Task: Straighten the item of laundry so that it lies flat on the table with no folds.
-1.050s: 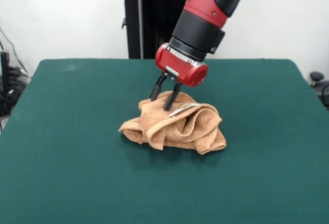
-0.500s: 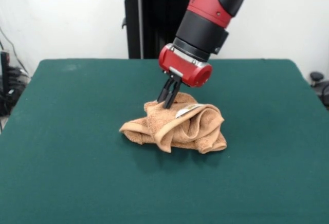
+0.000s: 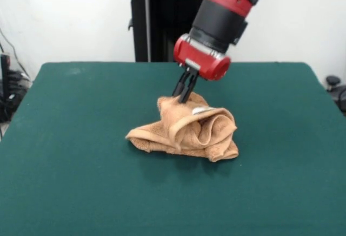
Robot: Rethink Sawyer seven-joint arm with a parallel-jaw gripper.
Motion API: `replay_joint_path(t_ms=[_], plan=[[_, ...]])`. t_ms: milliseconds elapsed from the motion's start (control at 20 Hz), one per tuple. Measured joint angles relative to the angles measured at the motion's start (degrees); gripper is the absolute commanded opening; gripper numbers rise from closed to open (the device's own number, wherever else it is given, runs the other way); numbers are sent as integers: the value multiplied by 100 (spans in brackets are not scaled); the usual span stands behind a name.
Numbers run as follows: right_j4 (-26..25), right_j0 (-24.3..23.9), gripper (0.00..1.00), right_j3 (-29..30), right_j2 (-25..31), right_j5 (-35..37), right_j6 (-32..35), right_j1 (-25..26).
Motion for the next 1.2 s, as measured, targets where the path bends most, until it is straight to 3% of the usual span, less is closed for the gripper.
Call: replay_joint_path(t_ms=[350,700,1200], plan=[[-311,712,0,2,-793,1745,0,-612],[-405,1115,0,6,-1205,2508,0,-887],[-409,2214,0,-1,-1785,3580,569,-954]])
